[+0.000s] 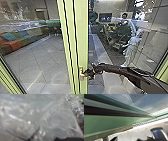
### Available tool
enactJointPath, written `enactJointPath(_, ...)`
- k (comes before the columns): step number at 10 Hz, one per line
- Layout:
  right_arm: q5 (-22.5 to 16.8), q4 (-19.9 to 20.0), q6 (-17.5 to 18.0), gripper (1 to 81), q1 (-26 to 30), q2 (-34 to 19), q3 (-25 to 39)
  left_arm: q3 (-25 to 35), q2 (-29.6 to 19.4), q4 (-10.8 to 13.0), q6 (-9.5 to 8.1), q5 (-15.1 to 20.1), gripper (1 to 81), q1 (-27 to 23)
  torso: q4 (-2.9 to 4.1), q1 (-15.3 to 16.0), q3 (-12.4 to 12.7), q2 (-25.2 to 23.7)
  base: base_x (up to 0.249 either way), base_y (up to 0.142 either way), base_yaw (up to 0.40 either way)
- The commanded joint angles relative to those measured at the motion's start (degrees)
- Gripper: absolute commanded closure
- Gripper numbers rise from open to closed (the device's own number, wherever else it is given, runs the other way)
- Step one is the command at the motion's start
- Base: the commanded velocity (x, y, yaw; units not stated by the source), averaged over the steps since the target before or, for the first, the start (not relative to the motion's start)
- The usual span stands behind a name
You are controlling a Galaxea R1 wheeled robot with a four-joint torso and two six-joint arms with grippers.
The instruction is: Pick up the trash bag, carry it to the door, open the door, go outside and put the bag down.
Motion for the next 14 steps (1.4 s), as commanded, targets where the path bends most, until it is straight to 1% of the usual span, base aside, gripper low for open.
enactJointPath(1, 1.21, 2.47, 0.52, 1.0, 7.48, 0.24, 3.49, 0.33, -0.90, -0.68, -0.13, 4.85, 81.1, -2.15, 0.00, 0.00, 0.00, 0.00, 0.000, 0.000, 0.000)
enactJointPath(2, 2.60, 2.38, 0.52, 1.0, 5.37, 0.24, 2.53, 0.33, -0.81, -0.68, -0.13, 4.85, 81.1, -2.15, 0.00, 0.00, -0.02, 0.00, 0.000, 0.000, 0.000)
enactJointPath(3, 5.33, 2.38, 0.43, 1.0, 3.96, 0.33, 1.73, 0.33, -0.72, -0.76, -0.13, 4.85, 81.1, -2.15, 0.00, 0.02, -0.02, 0.00, 0.000, 0.000, 0.000)
enactJointPath(5, 5.96, 2.03, 0.25, 1.0, 3.51, 0.68, 1.56, 0.33, -0.82, -0.76, -0.13, 4.85, 81.1, -2.15, 0.00, 0.00, 0.00, 0.00, 0.000, 0.000, 0.000)
enactJointPath(6, 6.05, 1.85, 0.17, 1.0, 3.51, 0.77, 1.74, 0.33, -0.72, -0.76, -0.22, 4.85, 81.1, -2.15, 0.00, -0.02, -1.61, 0.00, 0.000, 0.000, 0.000)
enactJointPath(7, 6.14, 1.68, 0.17, 1.0, 3.60, 0.94, 1.82, 0.33, -0.64, -0.68, -0.13, 4.85, 81.1, -2.15, 0.00, -0.02, -4.08, 0.00, 0.000, 0.000, 0.000)
enactJointPath(8, 6.14, 1.68, 0.08, 1.0, 3.78, 1.21, 1.82, 0.33, -0.72, -0.68, -0.13, 4.85, 81.1, -2.15, 0.00, -0.07, -5.88, -0.02, 0.000, 0.000, 0.000)
enactJointPath(9, 6.14, 1.68, -0.01, 1.0, 3.95, 1.38, 1.91, 0.15, -0.64, -0.68, -0.13, 4.85, 81.1, -2.15, 0.00, -0.09, -12.43, -0.05, 0.000, 0.000, 0.000)
enactJointPath(10, 6.05, 1.68, -0.01, 1.0, 4.13, 1.56, 1.73, -0.20, -0.64, -0.76, -0.13, 4.85, 81.1, -2.15, 0.00, -0.09, -3.25, -0.02, 0.000, 0.000, 0.000)
enactJointPath(11, 5.79, 1.68, 0.16, 1.0, 4.56, 1.47, 1.56, -0.20, -0.55, -0.68, -0.13, 4.85, 81.1, -2.15, 0.00, -0.11, -5.42, -0.05, 0.000, 0.000, 0.000)
enactJointPath(12, 5.96, 1.68, 0.17, 1.0, 5.35, 0.86, 1.39, -0.20, -0.46, -0.68, -0.13, 4.85, 81.1, -2.15, 0.00, -0.05, -6.51, 0.00, 0.000, 0.000, 0.000)
enactJointPath(14, 6.49, 1.76, 0.08, 1.0, 7.20, 0.50, -0.11, -0.29, -0.38, -0.76, -0.13, 4.85, 81.1, -2.15, 0.00, -0.02, -7.41, 0.02, 0.000, 0.000, 0.000)
